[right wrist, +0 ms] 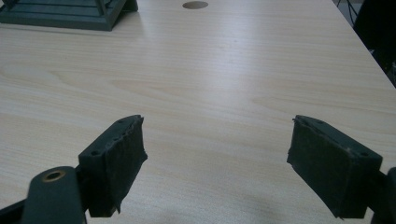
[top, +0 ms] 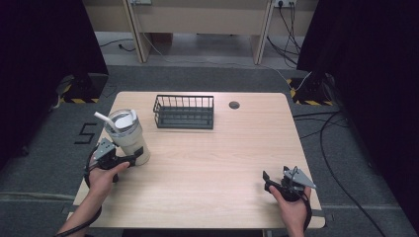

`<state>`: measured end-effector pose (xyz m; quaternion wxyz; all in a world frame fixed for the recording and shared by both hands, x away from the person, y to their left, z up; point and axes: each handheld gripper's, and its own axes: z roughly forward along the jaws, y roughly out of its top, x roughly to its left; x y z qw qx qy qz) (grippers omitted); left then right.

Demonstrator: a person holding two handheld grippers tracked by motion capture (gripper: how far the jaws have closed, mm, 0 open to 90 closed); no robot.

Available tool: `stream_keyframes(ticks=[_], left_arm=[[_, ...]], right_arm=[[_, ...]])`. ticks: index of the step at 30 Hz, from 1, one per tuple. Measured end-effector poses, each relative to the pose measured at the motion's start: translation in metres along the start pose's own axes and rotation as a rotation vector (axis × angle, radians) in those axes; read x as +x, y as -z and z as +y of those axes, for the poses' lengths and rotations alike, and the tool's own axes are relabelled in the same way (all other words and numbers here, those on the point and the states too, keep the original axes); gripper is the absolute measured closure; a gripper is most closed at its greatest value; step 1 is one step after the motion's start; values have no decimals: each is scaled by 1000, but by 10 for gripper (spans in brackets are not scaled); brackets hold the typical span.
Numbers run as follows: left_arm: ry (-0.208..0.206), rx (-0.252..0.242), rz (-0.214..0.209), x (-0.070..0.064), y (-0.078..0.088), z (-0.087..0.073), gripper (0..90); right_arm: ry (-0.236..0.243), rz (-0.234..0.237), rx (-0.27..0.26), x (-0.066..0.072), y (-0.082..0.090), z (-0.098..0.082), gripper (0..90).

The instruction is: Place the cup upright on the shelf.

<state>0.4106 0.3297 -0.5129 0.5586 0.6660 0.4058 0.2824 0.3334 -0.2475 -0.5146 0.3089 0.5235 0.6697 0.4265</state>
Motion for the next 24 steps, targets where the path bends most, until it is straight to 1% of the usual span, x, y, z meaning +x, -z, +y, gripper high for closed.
stream_keyframes(ticks=[2, 8, 13, 18, 21, 23, 24], left_arm=[[5, 0, -1, 0, 0, 0, 104], [-2, -1, -7, -1, 1, 2, 105], [-21, -6, -9, -4, 1, 5, 105], [-25, -14, -17, -6, 2, 7, 105], [-42, -15, -17, -8, 2, 10, 105], [-45, -17, -20, -9, 3, 11, 105], [-51, -22, -26, -11, 3, 13, 105]], right_arm=[[2, 0, -2, 0, 0, 0, 185], [-2, 0, -1, 0, 0, 0, 185], [-1, -1, -1, 0, 0, 0, 185], [-1, -2, -3, 0, 0, 0, 185], [-2, -3, -3, 0, 0, 0, 185], [-3, -3, -4, 0, 0, 0, 185], [3, -6, -6, -1, 0, 0, 185]])
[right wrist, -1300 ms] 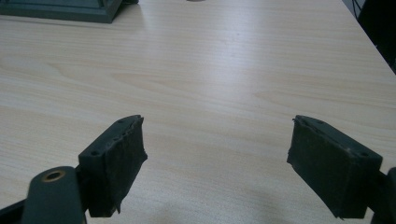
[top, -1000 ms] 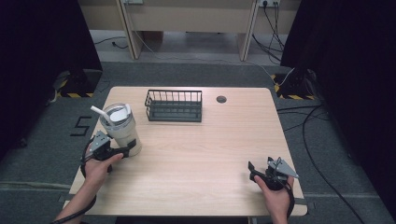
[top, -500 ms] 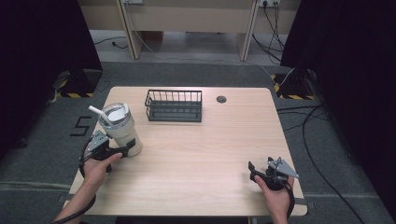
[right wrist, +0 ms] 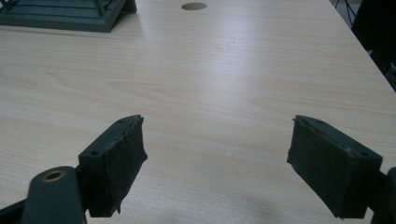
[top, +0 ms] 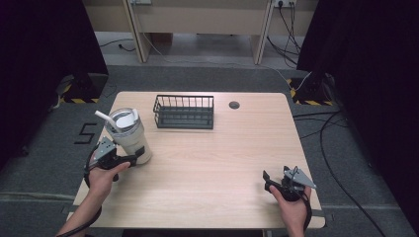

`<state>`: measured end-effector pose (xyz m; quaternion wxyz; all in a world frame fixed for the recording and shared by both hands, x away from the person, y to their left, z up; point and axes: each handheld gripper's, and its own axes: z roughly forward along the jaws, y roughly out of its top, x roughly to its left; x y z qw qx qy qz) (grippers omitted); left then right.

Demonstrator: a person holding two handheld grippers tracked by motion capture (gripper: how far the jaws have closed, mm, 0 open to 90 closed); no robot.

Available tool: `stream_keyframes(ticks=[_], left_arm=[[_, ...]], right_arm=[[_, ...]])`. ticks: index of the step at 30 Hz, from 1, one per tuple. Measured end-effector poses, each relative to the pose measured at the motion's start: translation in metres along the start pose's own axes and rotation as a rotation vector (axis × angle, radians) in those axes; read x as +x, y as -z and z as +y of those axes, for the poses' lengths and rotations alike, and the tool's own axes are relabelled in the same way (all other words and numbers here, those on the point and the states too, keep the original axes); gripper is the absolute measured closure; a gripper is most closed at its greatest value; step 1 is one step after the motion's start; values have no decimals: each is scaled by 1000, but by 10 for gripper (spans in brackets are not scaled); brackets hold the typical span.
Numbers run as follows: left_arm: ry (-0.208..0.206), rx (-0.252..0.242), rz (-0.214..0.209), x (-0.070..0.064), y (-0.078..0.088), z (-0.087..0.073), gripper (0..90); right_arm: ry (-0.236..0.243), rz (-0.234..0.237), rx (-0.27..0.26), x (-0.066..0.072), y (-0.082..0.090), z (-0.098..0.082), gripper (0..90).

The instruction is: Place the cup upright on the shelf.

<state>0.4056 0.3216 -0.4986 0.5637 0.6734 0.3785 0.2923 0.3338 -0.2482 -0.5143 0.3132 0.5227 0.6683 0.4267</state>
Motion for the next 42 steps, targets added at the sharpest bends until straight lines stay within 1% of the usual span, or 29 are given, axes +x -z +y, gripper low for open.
stream_keyframes(ticks=[2, 3, 4, 8, 9, 12, 16, 18, 23, 24, 26, 28, 29, 31, 32, 36, 37, 41, 42], left_arm=[[-2, -2, -1, 0, 0, 1, 106], [-11, -8, 1, -1, 1, 3, 106], [-5, -7, -4, -2, 1, 3, 106], [-9, -3, -6, -2, 1, 5, 106], [-19, -6, -2, -3, 1, 7, 106], [-22, -8, -7, -4, 0, 10, 106], [-15, -14, -10, -4, -1, 14, 106], [-20, -16, -11, -5, -4, 17, 106], [-26, -14, -15, -6, -5, 21, 106], [-33, -16, -10, -7, -6, 22, 106], [-30, -12, -18, -8, -7, 24, 106], [-32, -4, -17, -8, -7, 26, 106], [-43, -6, -7, -8, -7, 27, 106], [-48, -2, -3, -8, -8, 28, 107], [-30, 6, -21, -9, -8, 28, 107], [-30, 13, -18, -8, -8, 29, 107], [-35, 12, -12, -8, -8, 30, 107], [-32, 18, -14, -7, -9, 31, 107], [-49, 16, 4, -5, -10, 33, 107]], right_arm=[[-7, 2, 1, 0, 0, 0, 185], [-7, 0, 2, 0, 0, 0, 185], [-9, -1, 2, 0, 0, 0, 185], [-10, -2, 3, 0, 0, 0, 185], [-11, -2, 2, 0, 0, 0, 185], [-12, -2, 3, 0, 0, 0, 185], [-13, -4, 2, 0, 0, 0, 185], [-15, -3, 2, 0, 0, 0, 185], [-9, -5, -2, -2, 0, -1, 185], [-17, -3, 0, -1, 0, -1, 185], [-18, -2, 0, -2, -1, -1, 185], [-17, -1, 1, -1, -1, -1, 185], [-16, -1, 0, -1, -1, -1, 185], [-15, 0, -1, -1, -1, -1, 185], [-17, -1, 0, -1, -1, -1, 185], [-17, 0, 3, -2, -1, -1, 185], [-17, -1, 3, -2, -1, -1, 185], [-17, 0, 3, -2, -1, -1, 185], [-20, -1, 3, -1, -1, -1, 185]])
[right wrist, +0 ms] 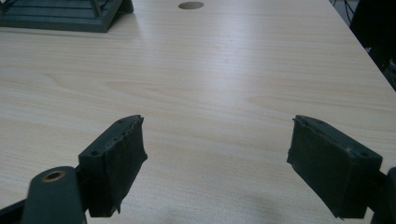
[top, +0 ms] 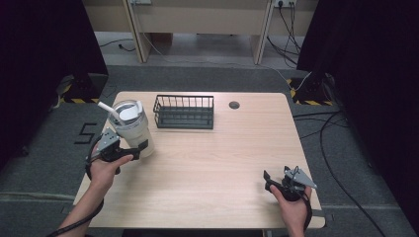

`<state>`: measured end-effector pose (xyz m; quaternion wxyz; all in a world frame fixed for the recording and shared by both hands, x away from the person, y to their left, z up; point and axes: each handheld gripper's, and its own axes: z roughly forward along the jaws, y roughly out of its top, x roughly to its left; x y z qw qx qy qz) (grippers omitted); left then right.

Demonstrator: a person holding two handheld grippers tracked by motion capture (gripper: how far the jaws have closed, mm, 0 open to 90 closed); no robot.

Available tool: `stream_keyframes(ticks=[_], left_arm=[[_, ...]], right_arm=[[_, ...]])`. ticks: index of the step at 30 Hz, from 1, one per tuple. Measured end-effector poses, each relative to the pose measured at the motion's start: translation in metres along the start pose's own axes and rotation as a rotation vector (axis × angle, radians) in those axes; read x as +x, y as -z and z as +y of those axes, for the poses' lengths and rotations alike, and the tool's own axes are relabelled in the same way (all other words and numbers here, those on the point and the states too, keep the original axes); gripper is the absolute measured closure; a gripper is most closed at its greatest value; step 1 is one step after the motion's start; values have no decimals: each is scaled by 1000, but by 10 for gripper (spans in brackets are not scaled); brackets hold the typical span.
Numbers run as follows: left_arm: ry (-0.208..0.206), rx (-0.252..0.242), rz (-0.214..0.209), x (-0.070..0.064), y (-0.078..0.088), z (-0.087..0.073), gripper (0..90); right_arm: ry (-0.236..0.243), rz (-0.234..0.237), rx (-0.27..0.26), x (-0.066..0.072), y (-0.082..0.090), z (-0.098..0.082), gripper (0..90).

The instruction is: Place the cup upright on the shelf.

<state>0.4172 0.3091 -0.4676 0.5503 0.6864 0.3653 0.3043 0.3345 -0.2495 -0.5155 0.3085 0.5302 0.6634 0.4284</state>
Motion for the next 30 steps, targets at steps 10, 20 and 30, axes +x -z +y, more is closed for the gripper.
stream_keyframes(ticks=[10, 20, 30], left_arm=[[-2, -6, 2, 1, -4, 9, 107], [-12, -10, -1, 4, -10, 19, 107], [-11, -15, -13, 3, -18, 28, 107]], right_arm=[[1, 0, -2, 0, 0, 0, 185], [-2, -2, -7, 0, 0, 0, 185], [-9, 0, -7, 0, 0, 0, 185]])
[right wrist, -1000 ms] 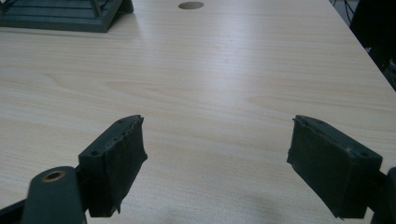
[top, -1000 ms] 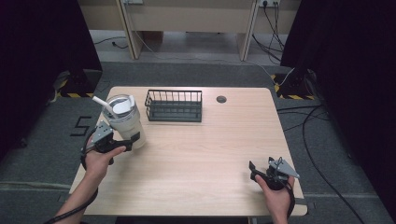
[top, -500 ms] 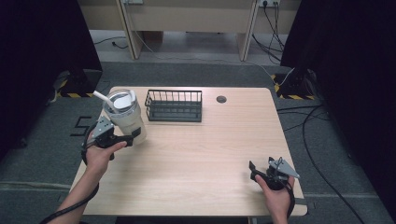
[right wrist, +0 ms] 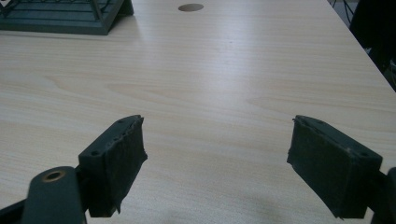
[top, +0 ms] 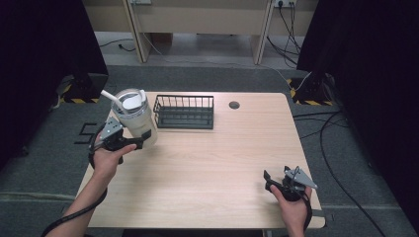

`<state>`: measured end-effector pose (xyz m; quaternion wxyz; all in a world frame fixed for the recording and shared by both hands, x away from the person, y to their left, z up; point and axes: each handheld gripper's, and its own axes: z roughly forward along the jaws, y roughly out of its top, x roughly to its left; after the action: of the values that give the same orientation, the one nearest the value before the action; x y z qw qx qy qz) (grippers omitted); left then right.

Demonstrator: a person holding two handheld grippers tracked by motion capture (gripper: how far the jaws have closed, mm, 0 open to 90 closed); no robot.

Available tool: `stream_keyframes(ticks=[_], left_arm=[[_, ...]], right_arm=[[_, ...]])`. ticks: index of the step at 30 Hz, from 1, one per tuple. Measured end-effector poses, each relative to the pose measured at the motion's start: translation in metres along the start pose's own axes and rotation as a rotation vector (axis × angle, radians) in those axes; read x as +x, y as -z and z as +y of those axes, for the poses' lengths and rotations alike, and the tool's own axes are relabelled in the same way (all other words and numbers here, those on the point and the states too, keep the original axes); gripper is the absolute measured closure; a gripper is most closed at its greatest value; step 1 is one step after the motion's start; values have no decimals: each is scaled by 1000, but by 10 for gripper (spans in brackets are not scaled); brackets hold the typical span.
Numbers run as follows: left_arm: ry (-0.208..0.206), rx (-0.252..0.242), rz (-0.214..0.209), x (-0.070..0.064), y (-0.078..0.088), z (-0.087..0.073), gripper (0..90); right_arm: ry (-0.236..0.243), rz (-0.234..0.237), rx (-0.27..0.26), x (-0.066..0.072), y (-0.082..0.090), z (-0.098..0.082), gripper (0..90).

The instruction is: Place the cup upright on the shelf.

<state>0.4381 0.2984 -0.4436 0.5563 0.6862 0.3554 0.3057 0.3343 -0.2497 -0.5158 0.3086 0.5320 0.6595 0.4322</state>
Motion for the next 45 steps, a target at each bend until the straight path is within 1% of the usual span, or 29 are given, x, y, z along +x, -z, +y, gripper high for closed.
stream_keyframes(ticks=[2, 7, 15, 18, 21, 28, 33, 45], left_arm=[[-4, 1, -1, 0, -2, 1, 107], [3, 0, -3, 0, -5, 5, 107], [-17, -7, -4, 0, -12, 11, 107], [-18, -9, -3, 0, -14, 14, 106], [-10, -5, -15, -2, -17, 16, 107], [-21, -7, -25, -5, -21, 22, 107], [-10, -13, -32, -6, -26, 24, 106], [-8, -10, -42, -8, -34, 29, 107]], right_arm=[[-1, 1, 0, 0, 0, 0, 185], [-2, 1, -1, 0, 0, 0, 185], [-2, 0, -1, 0, 0, 0, 185], [-2, 1, -1, 0, 0, 0, 185], [3, 1, 0, 0, 0, 0, 185], [3, 1, 2, 0, 0, 0, 185], [1, 2, 3, 0, 0, 0, 185], [4, 2, 3, 0, 0, 0, 185]])
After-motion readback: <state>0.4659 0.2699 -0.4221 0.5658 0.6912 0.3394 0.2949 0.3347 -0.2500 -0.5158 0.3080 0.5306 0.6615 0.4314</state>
